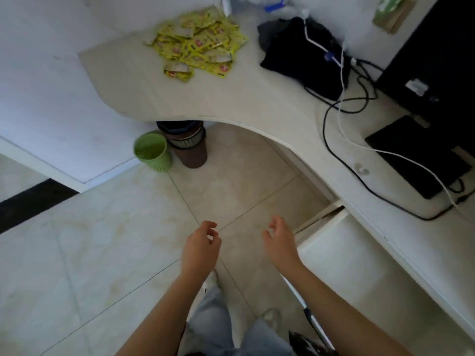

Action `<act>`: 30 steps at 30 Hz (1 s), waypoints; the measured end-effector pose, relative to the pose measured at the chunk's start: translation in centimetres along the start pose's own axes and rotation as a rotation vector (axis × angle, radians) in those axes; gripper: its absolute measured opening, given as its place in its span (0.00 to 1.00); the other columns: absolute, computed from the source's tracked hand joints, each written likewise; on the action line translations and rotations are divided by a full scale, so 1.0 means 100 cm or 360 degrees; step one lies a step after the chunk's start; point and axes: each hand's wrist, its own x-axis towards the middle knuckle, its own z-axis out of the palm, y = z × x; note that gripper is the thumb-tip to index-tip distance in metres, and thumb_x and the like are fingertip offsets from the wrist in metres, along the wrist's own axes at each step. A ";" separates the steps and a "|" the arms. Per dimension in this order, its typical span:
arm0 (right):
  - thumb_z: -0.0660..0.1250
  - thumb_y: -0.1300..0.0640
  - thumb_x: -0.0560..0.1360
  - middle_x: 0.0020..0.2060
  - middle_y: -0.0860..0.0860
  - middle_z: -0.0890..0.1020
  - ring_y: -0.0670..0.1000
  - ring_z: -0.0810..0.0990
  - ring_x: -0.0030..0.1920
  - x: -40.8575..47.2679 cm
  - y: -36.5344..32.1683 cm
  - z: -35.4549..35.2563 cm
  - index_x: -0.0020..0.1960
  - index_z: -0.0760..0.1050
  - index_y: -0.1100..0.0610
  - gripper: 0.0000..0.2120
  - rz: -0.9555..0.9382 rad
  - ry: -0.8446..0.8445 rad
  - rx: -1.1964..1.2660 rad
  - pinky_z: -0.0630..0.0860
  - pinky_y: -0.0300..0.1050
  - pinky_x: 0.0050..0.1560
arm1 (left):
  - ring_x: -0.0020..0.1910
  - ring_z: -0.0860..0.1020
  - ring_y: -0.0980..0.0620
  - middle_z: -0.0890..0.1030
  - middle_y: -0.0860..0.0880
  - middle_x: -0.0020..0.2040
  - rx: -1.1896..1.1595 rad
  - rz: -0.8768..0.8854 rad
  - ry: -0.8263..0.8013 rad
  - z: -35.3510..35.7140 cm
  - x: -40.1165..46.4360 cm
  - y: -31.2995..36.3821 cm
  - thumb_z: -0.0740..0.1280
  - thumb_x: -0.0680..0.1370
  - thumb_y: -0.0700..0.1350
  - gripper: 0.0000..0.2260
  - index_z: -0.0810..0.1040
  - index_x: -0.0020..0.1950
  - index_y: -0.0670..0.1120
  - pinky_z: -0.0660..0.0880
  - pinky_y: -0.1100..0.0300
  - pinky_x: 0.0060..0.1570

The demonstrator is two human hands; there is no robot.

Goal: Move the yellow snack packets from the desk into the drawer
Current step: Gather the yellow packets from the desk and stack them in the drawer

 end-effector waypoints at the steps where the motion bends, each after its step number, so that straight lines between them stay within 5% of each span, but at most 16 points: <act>1: 0.61 0.60 0.78 0.63 0.55 0.73 0.53 0.73 0.59 0.007 -0.012 0.007 0.69 0.65 0.60 0.20 -0.0031 -0.0008 -0.0024 0.67 0.40 0.56 | 0.41 0.77 0.58 0.79 0.55 0.46 0.0012 0.0005 0.0026 -0.011 0.012 -0.004 0.64 0.78 0.43 0.12 0.75 0.60 0.50 0.74 0.62 0.40; 15: 0.62 0.57 0.77 0.62 0.53 0.74 0.51 0.73 0.60 0.125 -0.174 0.082 0.68 0.67 0.59 0.21 -0.0233 0.0041 -0.0076 0.65 0.39 0.55 | 0.50 0.77 0.53 0.81 0.54 0.51 0.0228 0.0091 0.0171 -0.140 0.178 -0.018 0.65 0.77 0.46 0.11 0.77 0.59 0.50 0.75 0.58 0.48; 25: 0.63 0.58 0.77 0.61 0.54 0.76 0.53 0.76 0.57 0.255 -0.243 0.061 0.66 0.69 0.58 0.18 -0.0320 0.0064 -0.0128 0.67 0.39 0.51 | 0.53 0.76 0.52 0.80 0.52 0.53 0.0370 0.0205 0.0122 -0.157 0.308 0.028 0.65 0.77 0.46 0.10 0.78 0.58 0.49 0.73 0.60 0.49; 30: 0.63 0.56 0.77 0.60 0.54 0.76 0.54 0.75 0.60 0.330 -0.279 0.035 0.66 0.69 0.58 0.18 -0.0378 -0.0031 -0.0271 0.70 0.44 0.58 | 0.57 0.75 0.51 0.80 0.50 0.56 0.0476 0.0242 0.0033 -0.158 0.378 0.067 0.63 0.78 0.46 0.11 0.78 0.59 0.47 0.74 0.55 0.56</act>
